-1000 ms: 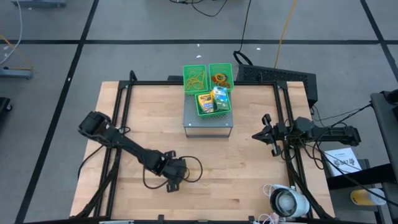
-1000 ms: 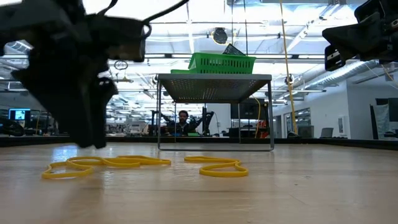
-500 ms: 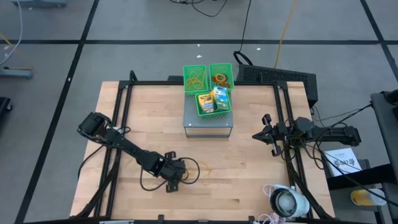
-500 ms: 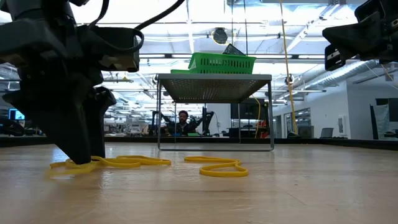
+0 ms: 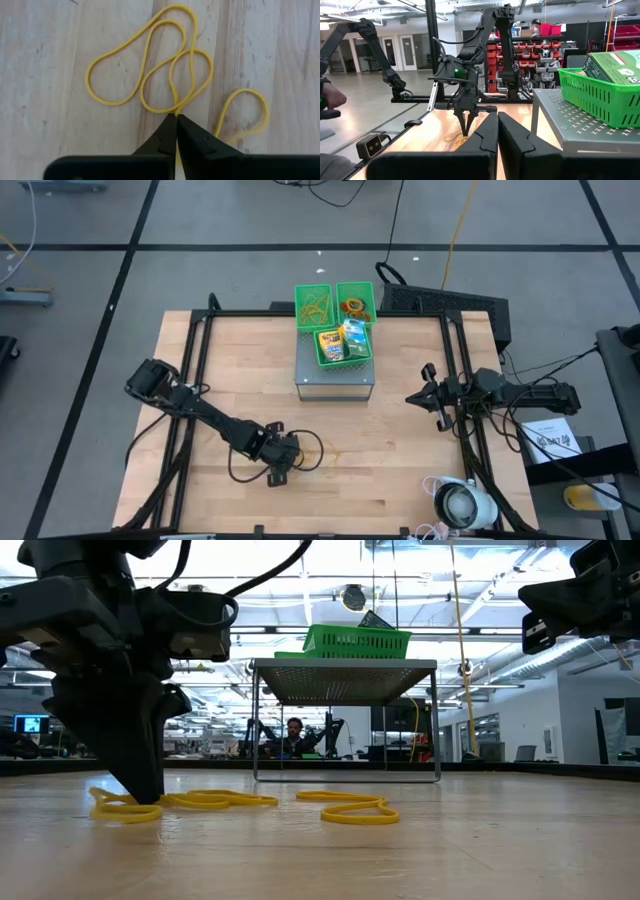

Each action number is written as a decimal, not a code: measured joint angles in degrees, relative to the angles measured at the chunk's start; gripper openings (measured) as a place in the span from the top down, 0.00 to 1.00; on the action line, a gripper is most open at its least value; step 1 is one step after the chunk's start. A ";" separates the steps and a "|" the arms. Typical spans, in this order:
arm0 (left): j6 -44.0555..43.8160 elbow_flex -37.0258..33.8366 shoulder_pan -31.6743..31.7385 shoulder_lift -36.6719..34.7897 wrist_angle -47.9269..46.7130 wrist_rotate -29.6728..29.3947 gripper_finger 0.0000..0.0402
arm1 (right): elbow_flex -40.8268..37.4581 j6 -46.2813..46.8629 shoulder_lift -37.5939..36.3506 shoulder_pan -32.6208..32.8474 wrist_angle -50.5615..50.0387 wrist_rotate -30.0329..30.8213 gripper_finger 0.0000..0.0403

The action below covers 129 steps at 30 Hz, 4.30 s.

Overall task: Pick & Place Office Desk Supplies
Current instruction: Put the yellow rubber band into the left green bin on the shelf

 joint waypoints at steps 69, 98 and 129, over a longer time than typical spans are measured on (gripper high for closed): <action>48.41 3.43 50.12 -31.16 38.26 -7.63 0.99 | 0.00 0.00 0.02 0.00 0.02 0.00 1.00; 40.61 3.36 57.62 -21.69 42.16 -4.39 0.99 | 0.00 -0.01 0.02 0.00 0.02 0.00 1.00; 36.95 3.34 57.80 -17.02 39.59 -6.19 0.86 | 0.00 0.00 0.02 -0.01 0.02 0.00 1.00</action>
